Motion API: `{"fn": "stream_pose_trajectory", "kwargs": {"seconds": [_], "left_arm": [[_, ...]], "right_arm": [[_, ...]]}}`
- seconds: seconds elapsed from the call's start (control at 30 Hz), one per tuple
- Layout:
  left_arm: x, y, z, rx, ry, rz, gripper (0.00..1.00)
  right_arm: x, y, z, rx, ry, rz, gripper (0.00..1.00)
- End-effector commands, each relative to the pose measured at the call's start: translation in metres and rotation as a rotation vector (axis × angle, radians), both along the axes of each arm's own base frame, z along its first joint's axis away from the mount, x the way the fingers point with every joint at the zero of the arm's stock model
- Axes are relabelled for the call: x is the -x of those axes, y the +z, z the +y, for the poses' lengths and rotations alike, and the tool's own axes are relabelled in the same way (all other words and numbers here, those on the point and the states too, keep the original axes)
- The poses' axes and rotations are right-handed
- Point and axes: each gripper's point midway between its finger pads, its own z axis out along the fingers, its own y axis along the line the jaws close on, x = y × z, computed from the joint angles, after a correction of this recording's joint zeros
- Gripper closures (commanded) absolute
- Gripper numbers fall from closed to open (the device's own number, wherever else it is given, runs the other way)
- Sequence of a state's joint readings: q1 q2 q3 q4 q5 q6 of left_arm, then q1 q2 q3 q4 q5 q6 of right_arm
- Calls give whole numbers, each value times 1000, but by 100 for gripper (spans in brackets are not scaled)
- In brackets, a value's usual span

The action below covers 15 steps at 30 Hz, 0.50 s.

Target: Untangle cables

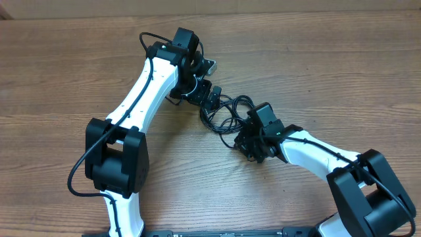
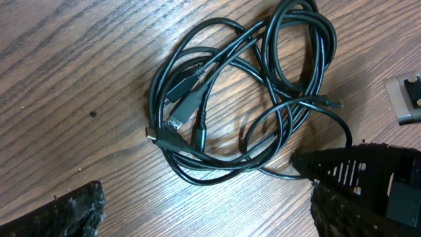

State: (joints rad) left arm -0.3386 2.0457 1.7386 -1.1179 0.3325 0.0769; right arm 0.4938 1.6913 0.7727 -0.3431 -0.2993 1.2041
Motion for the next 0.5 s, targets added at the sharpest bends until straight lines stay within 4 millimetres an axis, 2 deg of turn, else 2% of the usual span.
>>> {"fn": "stream_pose_trajectory", "kwargs": {"seconds": [0.0,0.23,0.33,0.47], "left_arm": [[2,12,0,8,11,-23,0],[2,12,0,8,11,-23,0],[2,12,0,8,11,-23,0],[2,12,0,8,11,-23,0]], "right_arm": [[13,-7,-19,6,48,60,96],[8,38,-46,8,183,33,96],[7,64,-61,32,278,21,96],[3,94,-64,45,398,-12,96]]}}
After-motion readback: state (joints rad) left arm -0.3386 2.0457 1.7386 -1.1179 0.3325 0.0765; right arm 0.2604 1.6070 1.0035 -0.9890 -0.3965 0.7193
